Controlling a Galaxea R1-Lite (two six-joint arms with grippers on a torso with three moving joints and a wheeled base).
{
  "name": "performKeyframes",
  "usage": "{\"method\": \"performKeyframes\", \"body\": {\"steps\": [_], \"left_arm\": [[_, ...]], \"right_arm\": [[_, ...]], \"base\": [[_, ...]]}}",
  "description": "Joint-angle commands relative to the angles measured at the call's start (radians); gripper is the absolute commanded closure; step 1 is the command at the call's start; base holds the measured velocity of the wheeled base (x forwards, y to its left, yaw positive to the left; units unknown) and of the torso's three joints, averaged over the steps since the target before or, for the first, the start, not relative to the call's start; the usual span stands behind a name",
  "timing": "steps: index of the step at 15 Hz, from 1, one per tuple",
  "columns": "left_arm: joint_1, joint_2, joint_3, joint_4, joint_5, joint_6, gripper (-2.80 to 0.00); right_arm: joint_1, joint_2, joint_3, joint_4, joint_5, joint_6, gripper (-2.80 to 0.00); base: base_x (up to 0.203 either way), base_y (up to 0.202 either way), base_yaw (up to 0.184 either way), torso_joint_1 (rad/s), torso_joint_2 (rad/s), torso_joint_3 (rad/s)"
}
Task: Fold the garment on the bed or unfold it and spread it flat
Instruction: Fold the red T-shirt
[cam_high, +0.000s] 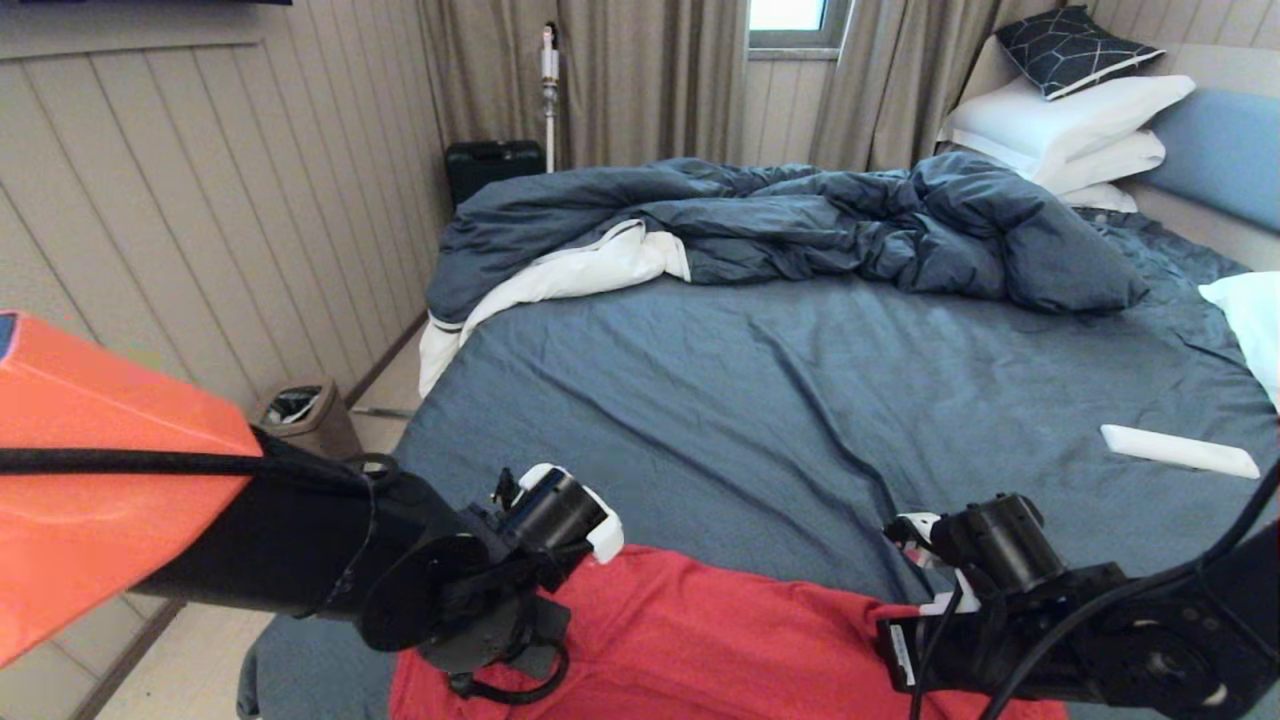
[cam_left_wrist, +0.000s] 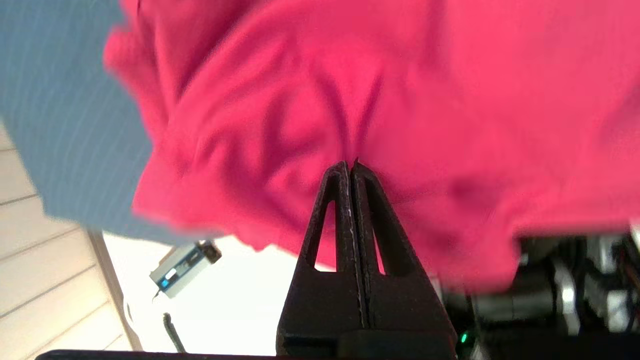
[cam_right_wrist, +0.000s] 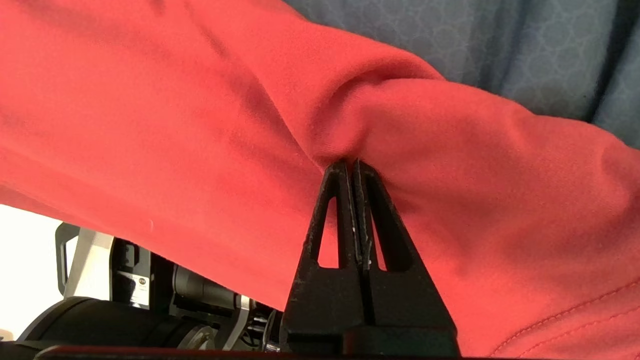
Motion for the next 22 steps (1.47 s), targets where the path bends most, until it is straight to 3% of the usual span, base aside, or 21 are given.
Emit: {"method": "performKeyframes", "body": {"steps": [1,7,12,14,15,18,21,22], "left_arm": [[-0.011,-0.076,0.053,0.001,0.001,-0.002,0.00],[-0.075,-0.172,0.175,-0.001,-0.044,-0.025,0.00],[-0.034,-0.280,0.201,-0.001,-0.042,-0.101,0.00],[0.043,-0.316,0.236,-0.012,-0.047,-0.117,0.00],[0.119,-0.341,0.290,-0.030,-0.051,-0.129,0.00],[0.252,-0.424,0.497,-0.146,-0.058,-0.144,0.00],[0.301,-0.484,0.618,-0.249,-0.053,-0.148,0.00],[0.320,-0.493,0.636,-0.264,-0.053,-0.149,0.00]], "right_arm": [[-0.001,0.004,-0.002,-0.002,0.000,0.000,0.00],[-0.006,0.008,-0.006,-0.002,-0.001,0.000,0.00],[-0.020,-0.019,-0.008,-0.002,-0.001,0.004,0.00],[-0.044,-0.074,-0.008,0.009,-0.004,0.013,0.00],[-0.076,-0.106,-0.009,0.029,-0.006,0.015,0.00],[-0.153,-0.171,-0.038,0.131,-0.006,0.017,0.00],[-0.175,-0.209,-0.023,0.164,-0.006,0.014,0.00],[-0.180,-0.242,-0.003,0.179,-0.006,0.012,-2.80]], "base": [[0.000,0.000,0.000,0.000,0.00,0.000],[0.000,0.000,0.000,0.000,0.00,0.000],[0.000,0.000,0.000,0.000,0.00,0.000],[0.000,0.000,0.000,0.000,0.00,0.000],[0.000,0.000,0.000,0.000,0.00,0.000],[0.000,0.000,0.000,0.000,0.00,0.000],[0.000,0.000,0.000,0.000,0.00,0.000],[0.000,0.000,0.000,0.000,0.00,0.000]]}}
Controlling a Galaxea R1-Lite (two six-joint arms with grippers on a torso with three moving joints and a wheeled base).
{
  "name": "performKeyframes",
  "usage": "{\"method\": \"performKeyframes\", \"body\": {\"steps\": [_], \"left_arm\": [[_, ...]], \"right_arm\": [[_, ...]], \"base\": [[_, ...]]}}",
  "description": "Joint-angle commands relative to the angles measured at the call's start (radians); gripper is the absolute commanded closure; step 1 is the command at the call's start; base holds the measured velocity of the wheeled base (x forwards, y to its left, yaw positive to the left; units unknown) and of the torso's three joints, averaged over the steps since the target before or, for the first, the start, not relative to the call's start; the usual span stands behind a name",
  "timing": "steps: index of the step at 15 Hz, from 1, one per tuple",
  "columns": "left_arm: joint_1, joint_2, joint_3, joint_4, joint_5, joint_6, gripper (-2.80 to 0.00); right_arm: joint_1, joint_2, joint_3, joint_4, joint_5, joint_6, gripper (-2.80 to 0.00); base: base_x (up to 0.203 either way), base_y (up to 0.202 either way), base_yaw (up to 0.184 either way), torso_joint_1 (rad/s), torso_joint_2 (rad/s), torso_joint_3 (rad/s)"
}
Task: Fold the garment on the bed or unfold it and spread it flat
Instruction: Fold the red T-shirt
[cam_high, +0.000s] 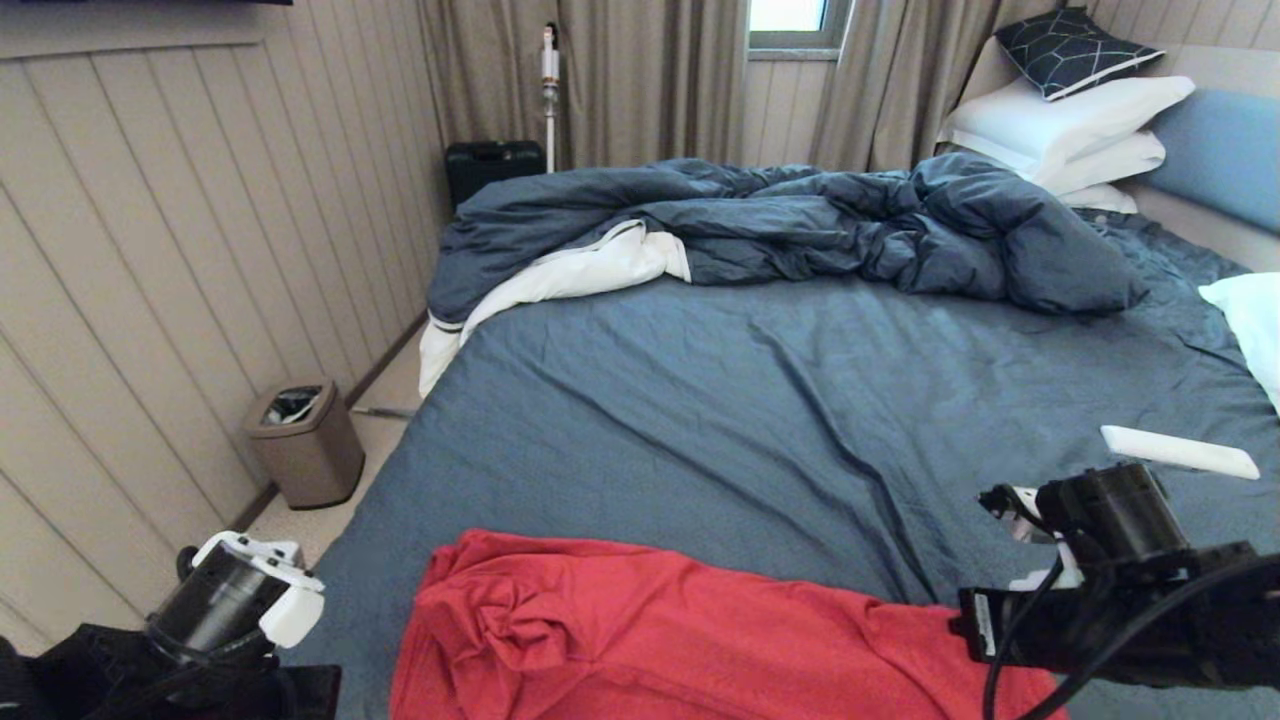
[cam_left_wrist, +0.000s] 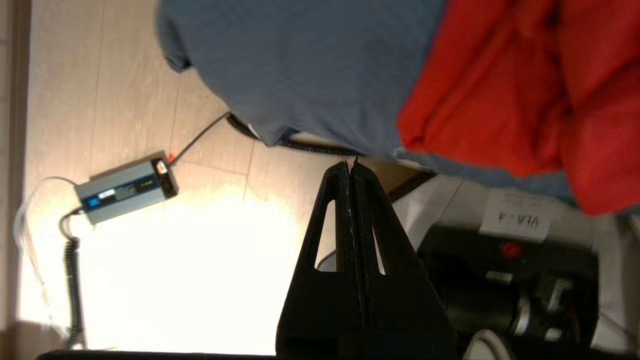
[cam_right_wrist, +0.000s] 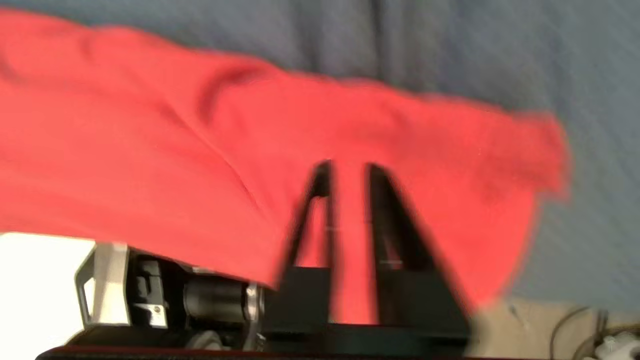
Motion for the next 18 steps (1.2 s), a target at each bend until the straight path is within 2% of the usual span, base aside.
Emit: {"method": "performKeyframes", "body": {"steps": [1,4,7,11,13,16,18], "left_arm": [[0.026,-0.034,0.027,-0.006,0.002,-0.002,0.00],[0.029,-0.047,0.049,-0.014,-0.010,-0.005,0.00],[0.027,-0.037,0.069,-0.030,-0.011,-0.005,0.00],[0.027,-0.034,0.067,-0.030,-0.013,-0.005,0.00],[0.028,-0.030,0.067,-0.030,-0.015,-0.005,0.00],[0.027,-0.021,0.066,-0.030,-0.059,-0.005,0.00],[0.027,-0.019,0.064,-0.030,-0.059,-0.005,0.00]], "right_arm": [[-0.014,-0.068,0.029,0.010,0.001,-0.002,-2.80],[-0.048,-0.162,0.053,0.080,-0.001,-0.031,-2.80],[-0.119,-0.202,0.086,0.163,-0.002,-0.087,-2.80],[-0.158,-0.100,0.100,0.154,-0.002,-0.116,-2.80],[-0.161,-0.039,0.095,0.107,-0.002,-0.117,-2.80],[-0.156,0.015,0.080,0.065,-0.002,-0.117,-2.80],[-0.155,0.034,0.059,0.064,-0.002,-0.117,-2.80]], "base": [[0.000,0.000,0.000,0.000,0.00,0.000],[0.000,0.000,0.000,0.000,0.00,0.000],[0.000,0.000,0.000,0.000,0.00,0.000],[0.000,0.000,0.000,0.000,0.00,0.000],[0.000,0.000,0.000,0.000,0.00,0.000],[0.000,0.000,0.000,0.000,0.00,0.000],[0.000,0.000,0.000,0.000,0.00,0.000]]}}
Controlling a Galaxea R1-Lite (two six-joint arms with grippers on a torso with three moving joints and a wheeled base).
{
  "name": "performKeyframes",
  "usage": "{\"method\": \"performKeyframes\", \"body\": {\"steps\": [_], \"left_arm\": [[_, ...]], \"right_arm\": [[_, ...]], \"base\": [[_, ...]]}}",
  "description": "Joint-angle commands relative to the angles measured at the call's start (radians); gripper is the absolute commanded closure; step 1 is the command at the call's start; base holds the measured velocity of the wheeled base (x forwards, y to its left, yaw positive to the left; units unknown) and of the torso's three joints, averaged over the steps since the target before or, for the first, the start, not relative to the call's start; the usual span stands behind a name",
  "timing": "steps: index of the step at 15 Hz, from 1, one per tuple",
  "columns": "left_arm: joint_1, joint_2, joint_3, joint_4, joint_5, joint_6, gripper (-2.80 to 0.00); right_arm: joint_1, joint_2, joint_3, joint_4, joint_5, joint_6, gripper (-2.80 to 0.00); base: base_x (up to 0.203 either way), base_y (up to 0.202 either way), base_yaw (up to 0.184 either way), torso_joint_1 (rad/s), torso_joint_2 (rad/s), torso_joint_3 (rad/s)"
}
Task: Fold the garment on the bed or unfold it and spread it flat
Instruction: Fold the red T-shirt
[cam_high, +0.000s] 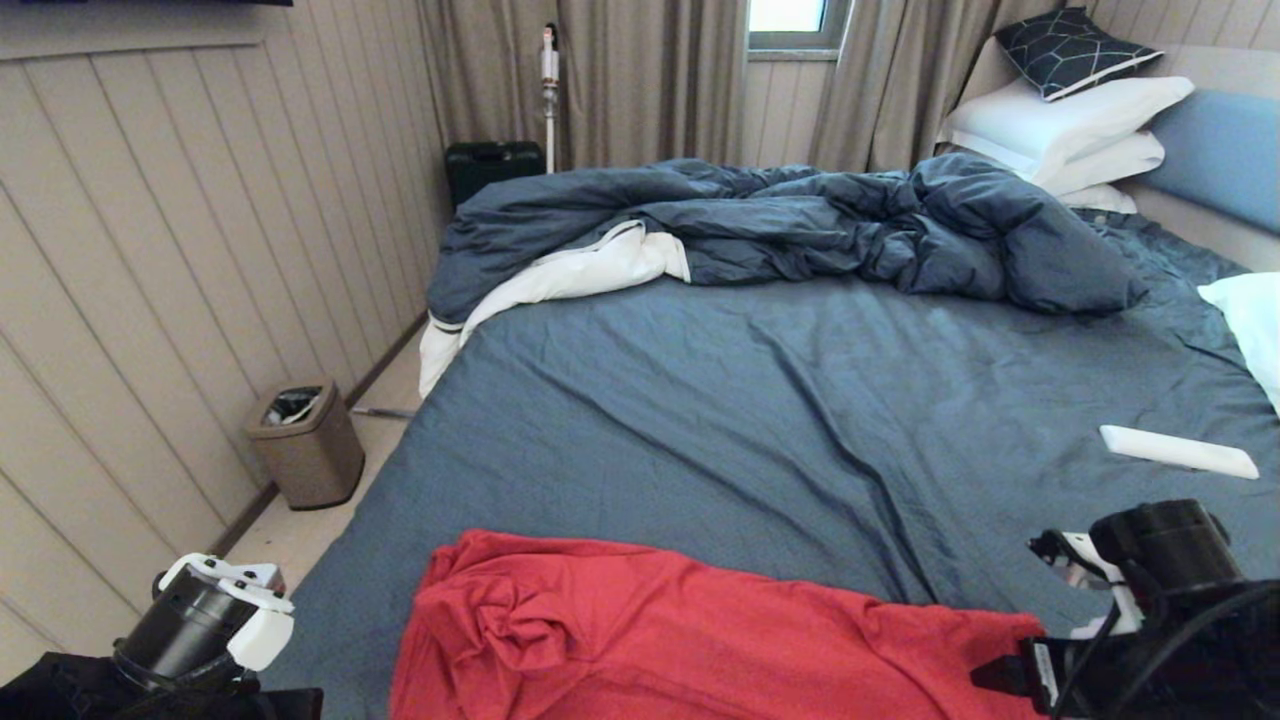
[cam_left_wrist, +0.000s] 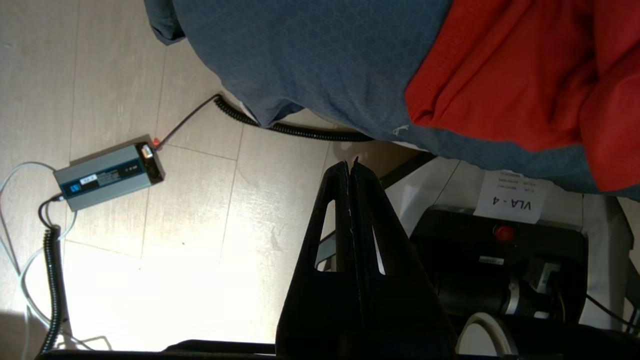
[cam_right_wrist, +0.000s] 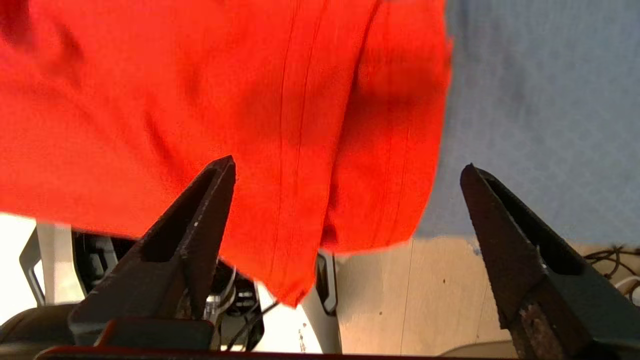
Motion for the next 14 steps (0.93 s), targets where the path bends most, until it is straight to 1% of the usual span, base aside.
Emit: {"method": "performKeyframes", "body": {"steps": [1,5,10,12,13,14], "left_arm": [[0.000,0.006,-0.001,0.000,0.002,-0.003,0.00],[0.002,0.015,-0.002,0.000,0.000,-0.003,0.00],[0.002,0.015,-0.002,-0.002,0.000,-0.003,0.00],[0.002,0.015,-0.001,-0.001,0.000,-0.003,0.00],[0.002,0.015,-0.001,-0.002,0.000,-0.003,0.00],[0.002,0.015,-0.001,-0.002,0.000,-0.003,0.00]], "right_arm": [[0.001,0.032,-0.010,0.000,0.001,0.001,-2.80],[0.006,0.112,-0.054,-0.001,-0.001,0.002,-2.80],[0.026,0.164,-0.097,-0.001,-0.001,0.004,-2.80],[0.030,0.188,-0.107,-0.001,-0.015,0.005,-2.80],[0.037,0.197,-0.109,-0.004,-0.029,0.007,-0.33],[0.039,0.199,-0.107,-0.006,-0.031,0.007,0.00]], "base": [[0.000,0.000,0.000,0.000,0.00,0.000],[0.000,0.000,0.000,0.000,0.00,0.000],[0.000,0.000,0.000,0.000,0.00,0.000],[0.000,0.000,0.000,0.000,0.00,0.000],[0.000,0.000,0.000,0.000,0.00,0.000],[0.000,0.000,0.000,0.000,0.00,0.000]]}}
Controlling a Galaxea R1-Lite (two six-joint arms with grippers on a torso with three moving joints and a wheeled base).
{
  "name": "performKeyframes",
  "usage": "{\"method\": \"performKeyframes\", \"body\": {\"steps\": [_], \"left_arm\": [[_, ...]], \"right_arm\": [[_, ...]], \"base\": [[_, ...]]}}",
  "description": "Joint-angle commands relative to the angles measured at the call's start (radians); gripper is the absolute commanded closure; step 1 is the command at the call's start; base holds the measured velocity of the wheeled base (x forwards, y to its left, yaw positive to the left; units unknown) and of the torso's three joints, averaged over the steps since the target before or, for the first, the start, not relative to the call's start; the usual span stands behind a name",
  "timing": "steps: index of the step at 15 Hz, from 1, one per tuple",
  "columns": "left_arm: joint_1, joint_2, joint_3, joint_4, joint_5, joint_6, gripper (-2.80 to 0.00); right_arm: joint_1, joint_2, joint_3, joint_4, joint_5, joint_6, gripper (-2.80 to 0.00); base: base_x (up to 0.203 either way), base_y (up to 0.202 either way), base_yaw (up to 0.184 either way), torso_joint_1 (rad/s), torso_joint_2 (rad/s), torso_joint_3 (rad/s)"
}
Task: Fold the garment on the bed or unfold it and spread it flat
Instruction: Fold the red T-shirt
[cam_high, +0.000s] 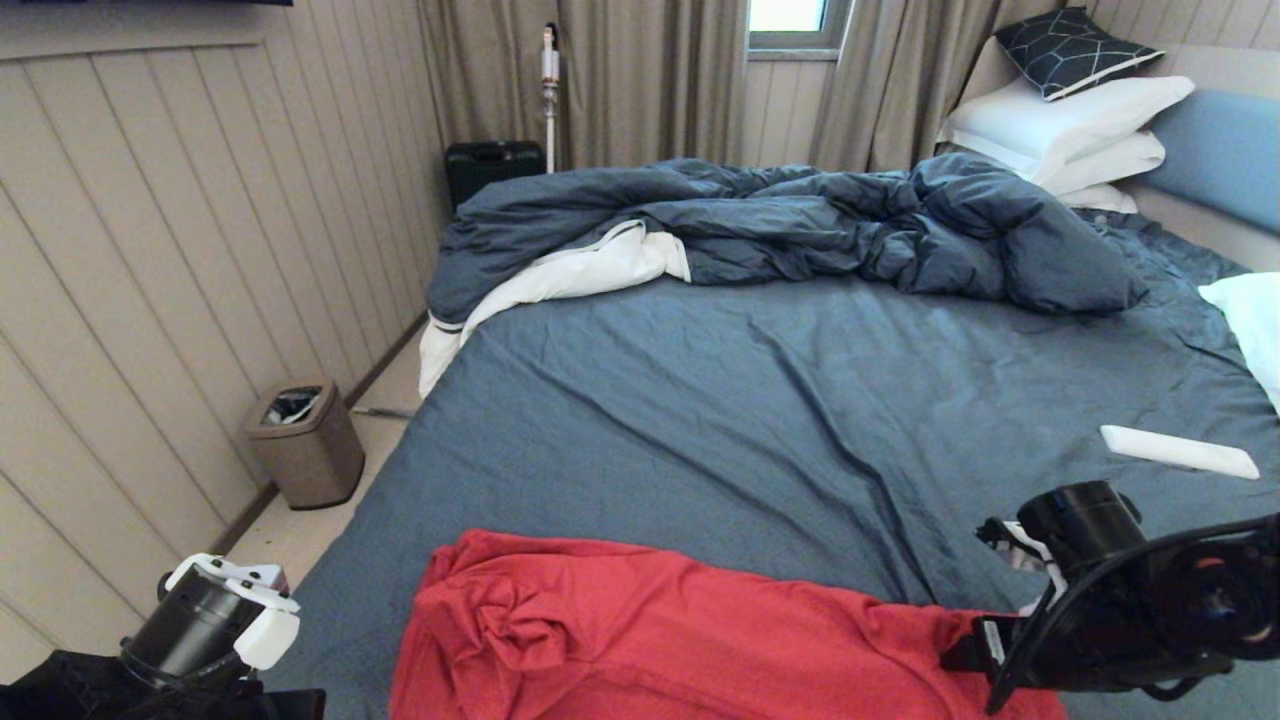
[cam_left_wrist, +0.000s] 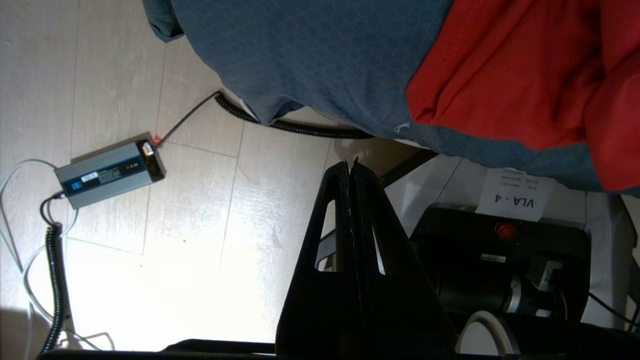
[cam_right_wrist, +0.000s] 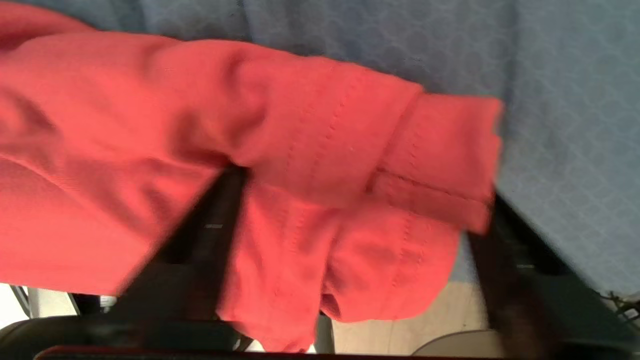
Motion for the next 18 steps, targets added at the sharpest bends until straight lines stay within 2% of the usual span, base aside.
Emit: {"method": "performKeyframes", "body": {"steps": [1,11,16,18], "left_arm": [[0.000,0.002,0.000,0.000,0.002,-0.003,0.00],[-0.002,-0.006,0.005,0.000,0.000,-0.003,0.00],[-0.003,-0.009,0.005,0.001,0.000,-0.005,0.00],[-0.004,-0.009,0.005,0.001,0.000,-0.005,0.00]], "right_arm": [[0.005,0.020,0.000,-0.004,-0.001,0.000,0.00],[-0.004,-0.045,-0.066,0.008,-0.004,-0.007,0.00],[-0.104,-0.034,-0.101,0.010,-0.005,-0.042,0.00],[-0.177,-0.021,-0.132,0.013,-0.005,-0.074,0.00]], "base": [[0.000,0.000,0.000,0.000,0.00,0.000],[0.000,0.000,0.000,0.000,0.00,0.000],[0.000,0.000,0.000,0.000,0.00,0.000],[0.000,0.000,0.000,0.000,0.00,0.000]]}}
